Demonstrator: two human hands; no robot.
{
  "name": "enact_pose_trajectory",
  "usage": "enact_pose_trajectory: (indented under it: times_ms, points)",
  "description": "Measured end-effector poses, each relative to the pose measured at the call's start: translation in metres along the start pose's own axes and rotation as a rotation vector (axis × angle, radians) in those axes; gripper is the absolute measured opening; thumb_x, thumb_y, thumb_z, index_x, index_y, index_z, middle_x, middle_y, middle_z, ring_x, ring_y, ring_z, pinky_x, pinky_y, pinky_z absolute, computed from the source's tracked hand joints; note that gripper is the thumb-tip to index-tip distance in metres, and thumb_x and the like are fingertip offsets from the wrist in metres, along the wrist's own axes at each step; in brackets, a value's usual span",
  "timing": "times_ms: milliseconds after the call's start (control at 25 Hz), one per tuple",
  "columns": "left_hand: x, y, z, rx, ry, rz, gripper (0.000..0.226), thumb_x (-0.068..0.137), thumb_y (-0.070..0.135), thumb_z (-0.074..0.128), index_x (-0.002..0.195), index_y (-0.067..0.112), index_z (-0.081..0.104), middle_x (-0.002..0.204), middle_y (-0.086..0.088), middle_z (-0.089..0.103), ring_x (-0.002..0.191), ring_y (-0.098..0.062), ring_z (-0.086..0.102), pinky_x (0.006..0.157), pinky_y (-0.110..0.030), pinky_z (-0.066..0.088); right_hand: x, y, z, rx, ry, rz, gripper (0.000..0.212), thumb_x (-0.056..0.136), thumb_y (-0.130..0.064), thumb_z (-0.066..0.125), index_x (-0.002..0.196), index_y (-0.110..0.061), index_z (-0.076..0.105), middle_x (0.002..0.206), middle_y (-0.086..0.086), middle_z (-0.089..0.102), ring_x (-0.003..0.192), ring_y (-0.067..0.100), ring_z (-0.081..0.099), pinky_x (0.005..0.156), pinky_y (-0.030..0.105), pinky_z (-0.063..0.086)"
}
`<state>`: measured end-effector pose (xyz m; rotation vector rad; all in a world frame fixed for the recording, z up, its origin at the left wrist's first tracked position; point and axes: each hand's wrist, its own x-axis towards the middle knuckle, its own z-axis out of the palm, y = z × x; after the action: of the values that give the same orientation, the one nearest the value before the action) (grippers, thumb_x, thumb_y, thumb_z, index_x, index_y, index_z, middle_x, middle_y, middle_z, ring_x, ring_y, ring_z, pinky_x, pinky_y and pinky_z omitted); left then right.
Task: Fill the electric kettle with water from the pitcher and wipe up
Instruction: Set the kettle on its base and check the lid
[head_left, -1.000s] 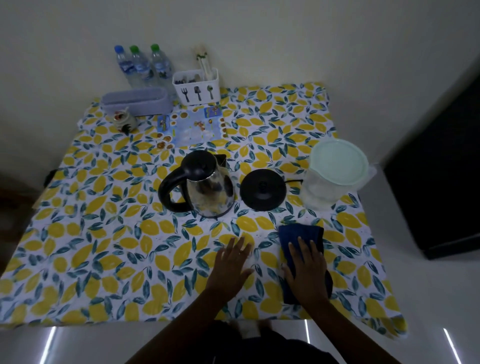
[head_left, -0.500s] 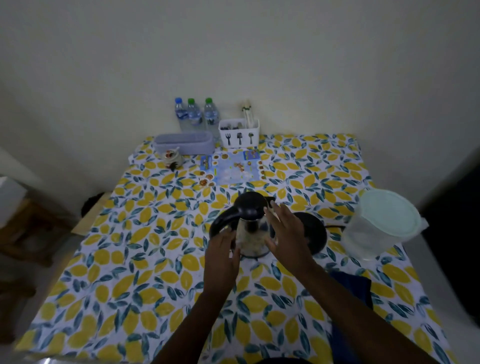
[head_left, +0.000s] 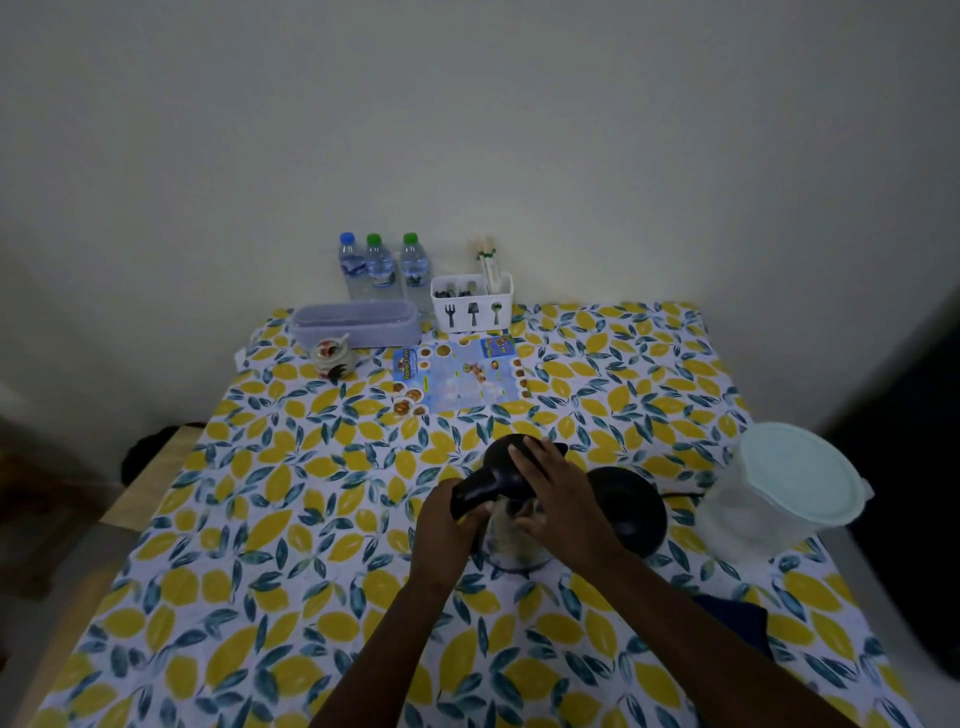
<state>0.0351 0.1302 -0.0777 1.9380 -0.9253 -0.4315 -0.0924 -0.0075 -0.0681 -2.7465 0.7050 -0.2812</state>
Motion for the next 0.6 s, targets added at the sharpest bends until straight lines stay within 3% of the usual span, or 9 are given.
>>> enact_pose_trajectory:
  times_ms: [80, 200, 400, 480, 520, 600]
  points:
    - [0.004, 0.003, 0.004, -0.079, 0.015, -0.040, 0.016, 0.090, 0.028, 0.067, 0.093, 0.014, 0.058, 0.084, -0.007, 0.060, 0.074, -0.019, 0.058, 0.066, -0.036, 0.042, 0.000, 0.002, 0.000, 0.068, 0.004, 0.012, 0.090, 0.081, -0.039, 0.071, 0.150, -0.028, 0.014, 0.160, 0.000, 0.014, 0.148, 0.021, 0.003, 0.114, 0.052, 0.025]
    - [0.010, 0.018, 0.012, -0.082, 0.038, -0.027, 0.025, 0.088, 0.028, 0.068, 0.088, 0.005, 0.059, 0.078, -0.017, 0.059, 0.069, -0.030, 0.056, 0.065, -0.047, 0.046, -0.002, 0.012, -0.009, 0.170, 0.040, 0.061, 0.094, 0.077, -0.038, 0.075, 0.149, -0.031, 0.016, 0.159, 0.001, 0.020, 0.148, 0.022, 0.009, 0.112, 0.053, 0.031]
    - [0.038, 0.063, 0.023, -0.144, -0.062, 0.082, 0.014, 0.088, 0.023, 0.070, 0.082, 0.017, 0.059, 0.075, -0.016, 0.057, 0.068, -0.024, 0.055, 0.062, -0.034, 0.044, -0.009, 0.038, -0.045, 0.147, 0.235, 0.131, 0.096, 0.069, -0.035, 0.082, 0.147, -0.030, 0.025, 0.154, 0.005, 0.033, 0.144, 0.028, 0.023, 0.108, 0.055, 0.033]
    - [0.049, 0.076, 0.033, -0.191, -0.134, 0.075, 0.018, 0.088, 0.025, 0.070, 0.086, 0.034, 0.055, 0.083, -0.003, 0.060, 0.073, -0.006, 0.058, 0.064, -0.018, 0.045, -0.013, 0.049, -0.058, 0.134, 0.286, 0.166, 0.095, 0.067, -0.031, 0.083, 0.146, -0.029, 0.030, 0.153, 0.006, 0.035, 0.143, 0.031, 0.024, 0.107, 0.058, 0.033]
    - [0.055, 0.079, 0.040, -0.203, -0.182, 0.066, 0.017, 0.088, 0.027, 0.070, 0.091, 0.035, 0.055, 0.088, 0.003, 0.061, 0.076, 0.000, 0.058, 0.066, -0.015, 0.045, -0.016, 0.055, -0.062, 0.128, 0.299, 0.190, 0.094, 0.067, -0.030, 0.083, 0.146, -0.028, 0.032, 0.153, 0.006, 0.035, 0.143, 0.033, 0.025, 0.107, 0.058, 0.034]
    - [0.066, 0.084, 0.058, -0.186, -0.261, 0.034, 0.019, 0.087, 0.032, 0.070, 0.101, 0.027, 0.057, 0.097, 0.002, 0.062, 0.086, -0.005, 0.060, 0.070, -0.017, 0.046, -0.022, 0.066, -0.068, 0.131, 0.316, 0.246, 0.090, 0.069, -0.026, 0.082, 0.145, -0.025, 0.034, 0.154, 0.007, 0.034, 0.144, 0.034, 0.023, 0.109, 0.059, 0.033]
